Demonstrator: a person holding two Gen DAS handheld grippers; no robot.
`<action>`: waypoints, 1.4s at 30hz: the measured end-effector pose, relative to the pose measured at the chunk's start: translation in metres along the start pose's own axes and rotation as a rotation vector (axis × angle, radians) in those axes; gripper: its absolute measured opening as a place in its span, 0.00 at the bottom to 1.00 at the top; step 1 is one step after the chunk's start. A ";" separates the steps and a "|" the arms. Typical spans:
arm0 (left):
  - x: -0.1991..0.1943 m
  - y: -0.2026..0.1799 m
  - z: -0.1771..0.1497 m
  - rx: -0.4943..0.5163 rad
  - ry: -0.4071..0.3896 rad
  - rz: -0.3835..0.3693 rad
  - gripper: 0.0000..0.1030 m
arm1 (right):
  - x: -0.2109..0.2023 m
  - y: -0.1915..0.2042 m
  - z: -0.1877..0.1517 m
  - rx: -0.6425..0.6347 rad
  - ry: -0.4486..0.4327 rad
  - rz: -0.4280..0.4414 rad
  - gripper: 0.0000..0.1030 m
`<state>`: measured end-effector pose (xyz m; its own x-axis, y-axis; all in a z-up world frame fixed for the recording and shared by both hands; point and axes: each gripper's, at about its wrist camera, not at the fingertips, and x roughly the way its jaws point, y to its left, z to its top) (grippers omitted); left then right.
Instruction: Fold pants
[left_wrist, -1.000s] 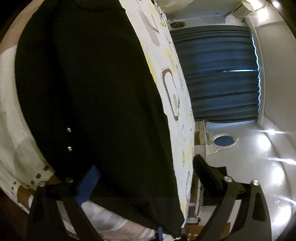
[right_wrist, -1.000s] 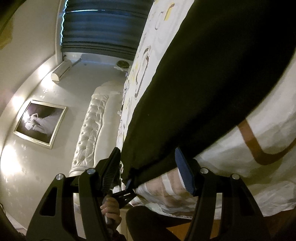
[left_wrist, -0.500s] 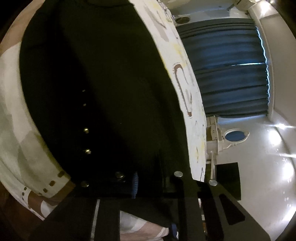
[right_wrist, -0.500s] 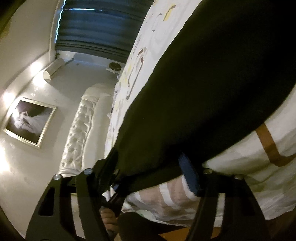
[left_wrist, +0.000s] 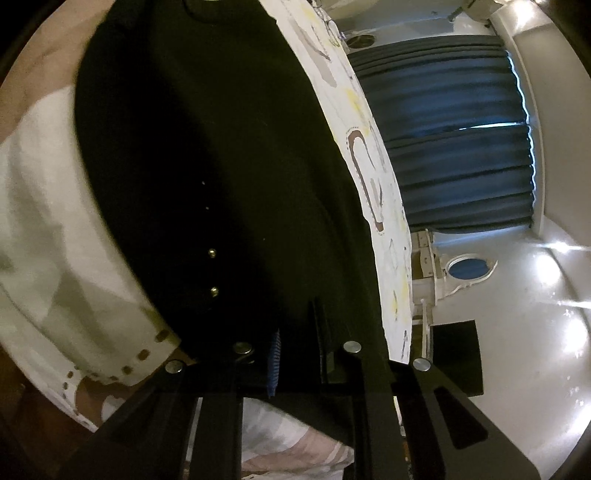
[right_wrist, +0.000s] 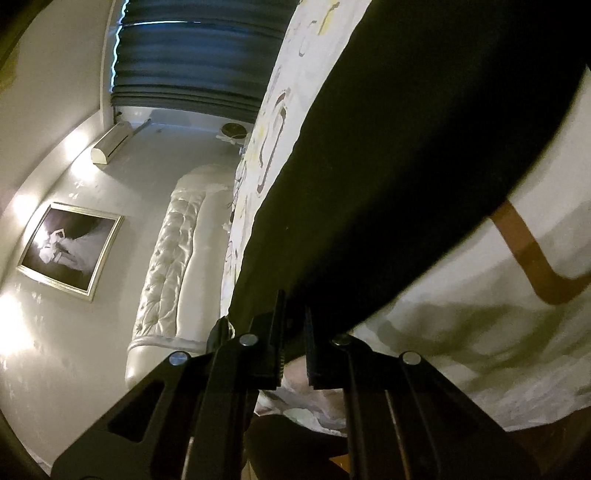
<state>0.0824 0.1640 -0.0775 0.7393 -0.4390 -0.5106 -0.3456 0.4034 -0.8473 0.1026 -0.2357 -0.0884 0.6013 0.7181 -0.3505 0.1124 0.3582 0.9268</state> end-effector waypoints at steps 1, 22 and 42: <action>0.000 -0.001 0.000 0.005 -0.003 0.006 0.15 | -0.001 -0.001 -0.002 0.001 0.005 -0.004 0.08; -0.040 -0.010 -0.005 0.179 0.002 0.031 0.14 | -0.120 -0.014 0.038 -0.031 -0.304 -0.132 0.53; -0.059 0.025 0.149 0.431 -0.249 0.408 0.79 | -0.290 -0.110 0.137 0.194 -0.733 -0.234 0.59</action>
<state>0.1164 0.3195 -0.0472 0.7275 -0.0031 -0.6861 -0.4024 0.8080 -0.4304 0.0242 -0.5643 -0.0701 0.9051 0.0366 -0.4235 0.3955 0.2928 0.8705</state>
